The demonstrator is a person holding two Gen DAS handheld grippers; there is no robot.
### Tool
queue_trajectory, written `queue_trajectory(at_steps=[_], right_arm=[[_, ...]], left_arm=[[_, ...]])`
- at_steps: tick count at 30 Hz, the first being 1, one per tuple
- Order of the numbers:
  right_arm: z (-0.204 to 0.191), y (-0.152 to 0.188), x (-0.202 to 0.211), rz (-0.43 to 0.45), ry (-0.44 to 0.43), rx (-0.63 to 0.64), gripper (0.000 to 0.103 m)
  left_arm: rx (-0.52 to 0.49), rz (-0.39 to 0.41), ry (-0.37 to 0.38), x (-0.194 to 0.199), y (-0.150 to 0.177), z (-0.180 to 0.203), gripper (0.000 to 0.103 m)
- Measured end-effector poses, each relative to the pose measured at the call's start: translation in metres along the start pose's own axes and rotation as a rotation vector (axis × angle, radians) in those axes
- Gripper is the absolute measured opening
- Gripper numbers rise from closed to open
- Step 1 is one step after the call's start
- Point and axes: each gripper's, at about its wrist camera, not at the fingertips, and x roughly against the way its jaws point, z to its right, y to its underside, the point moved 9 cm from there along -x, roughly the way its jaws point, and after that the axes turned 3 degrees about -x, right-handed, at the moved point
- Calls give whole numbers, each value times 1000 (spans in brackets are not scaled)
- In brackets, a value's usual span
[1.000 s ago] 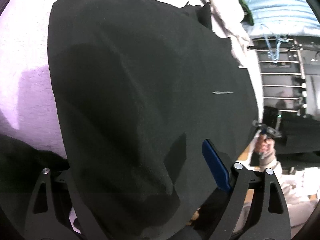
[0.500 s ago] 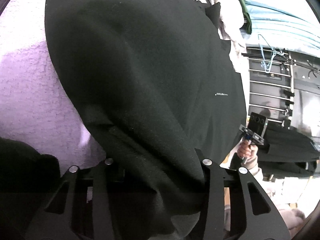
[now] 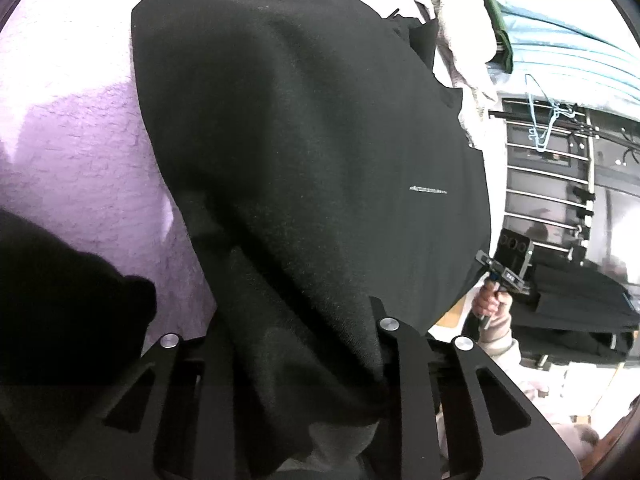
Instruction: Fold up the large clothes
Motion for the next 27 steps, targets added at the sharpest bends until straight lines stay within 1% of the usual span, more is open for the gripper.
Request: queue_trajectory(at_steps=[5,9,17,24,27], right_arm=[[0,0,0,7,-9,-1,8],[-1,0,1,10,-12,7,8],[-7,0,5,29,-50,14,8],[-37,-1,12,49,-68,87,7],[-55,-2,17,63,-89,107,7]], left_arm=[[7,-25,-29,4,2,6,16],[0,-42,-56,8,2,12,15],[-15,-46,-97,13,1,18,12],[-27,-31,-126,13,0,28,8],[-57,-26,-93,17,4,45,7]])
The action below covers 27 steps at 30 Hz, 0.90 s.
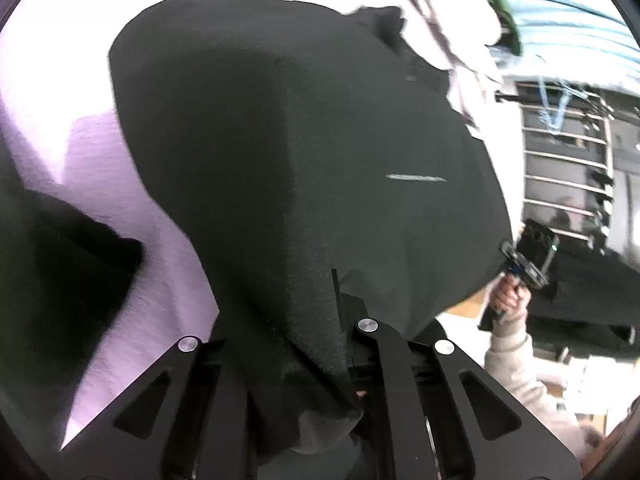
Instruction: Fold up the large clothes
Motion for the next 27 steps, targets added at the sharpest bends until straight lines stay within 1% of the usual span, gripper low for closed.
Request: queue_trajectory(at_steps=[9,12,15,17,20,24,27], right_arm=[[-66,-7,15,29,-31,109,7],[-89,-9,26,35,-31,150,7],[-110,-6,35,35,-17,191,7],[-123,-5,36,29,-6,219,7],[-144,-4,39,31,-13,253,7],[-169,-1,42,32,-15,302,6],[-188,1,42,23,-11,343,6]], left_arm=[[-69,39,8,21,15,44,7],[-104,55,-29,30,25,59,7],[-151,74,-37,41,35,79,6],[-184,94,-73,49,45,92,6],[-235,117,-89,58,60,112,6],[-256,142,-106,64,74,119,6],[-256,154,-93,66,79,119,6]])
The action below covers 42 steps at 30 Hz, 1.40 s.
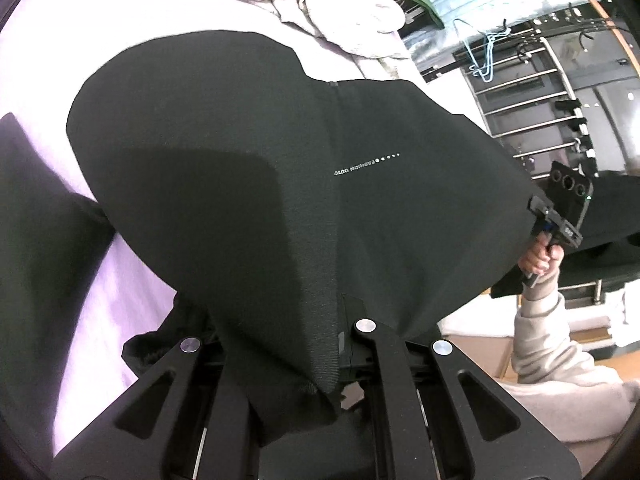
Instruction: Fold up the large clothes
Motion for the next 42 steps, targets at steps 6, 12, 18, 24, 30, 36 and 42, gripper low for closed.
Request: queue_trajectory(at_steps=[6,12,18,24,30,36,42], right_arm=[[-30,-13,0,6,0,56,6],[-57,-32,-10,-5,-22,79,6],[-98,-66,-26,-19,-36,151,6],[-148,-107,-45,-24,-83,204,6],[-199,-147,-76,-34,-144,248,6],[-254,-183,-126,-64,-189,301,6],[-328,-204,-191,-130,-230,396,6]], left_arm=[[6,31,26,15,9,1,6],[14,73,52,43,11,1,6],[44,148,70,91,19,-5,6],[87,231,74,148,25,-20,6],[131,304,58,202,34,-38,6],[194,400,39,266,54,-71,6],[274,485,14,333,90,-118,5]])
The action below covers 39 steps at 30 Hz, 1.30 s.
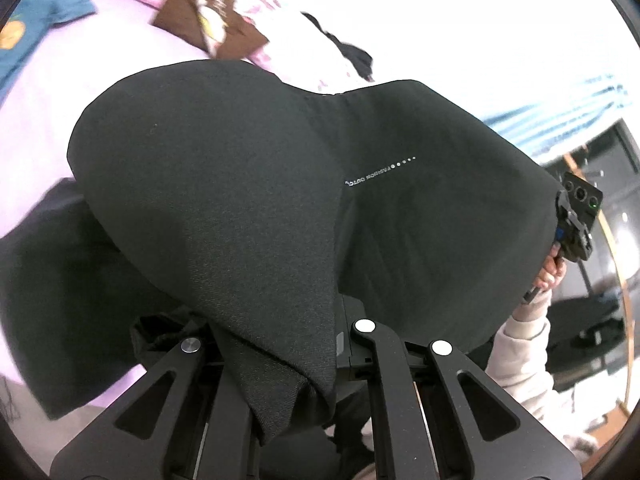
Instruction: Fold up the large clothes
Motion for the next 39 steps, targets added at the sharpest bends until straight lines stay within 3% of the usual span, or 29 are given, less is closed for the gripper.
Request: queue_trajectory(at_steps=[13,17,19,21,26,30,33,36,39], right_arm=[[-91,-71,-196,-122,-203,83,6],[-114,-83,-234,-106,-306,73,6],[-124,-79,-243,-95,-399,73,4],[-120,-67,-257,-103,-388,94,4],[-35,9,-298,-221,-282,-23,4],[72,80,-295,-248,-170,-200,4],[155,133,-279,-264,-64,-342,4],[207,176,-274,-298,17,-425,4],[223,188,-271,-284,12,-457,4]], left_arm=[[212,212,-99,166,25,-125,5],[252,264,-135,205,36,-151,5],[269,286,-151,221,41,-162,5],[282,304,-157,234,52,-175,5],[362,228,-172,190,76,-222,5],[440,172,-138,132,106,-269,5],[469,134,-168,102,121,-296,5],[490,116,-210,88,128,-316,5],[493,118,-245,85,140,-326,5]])
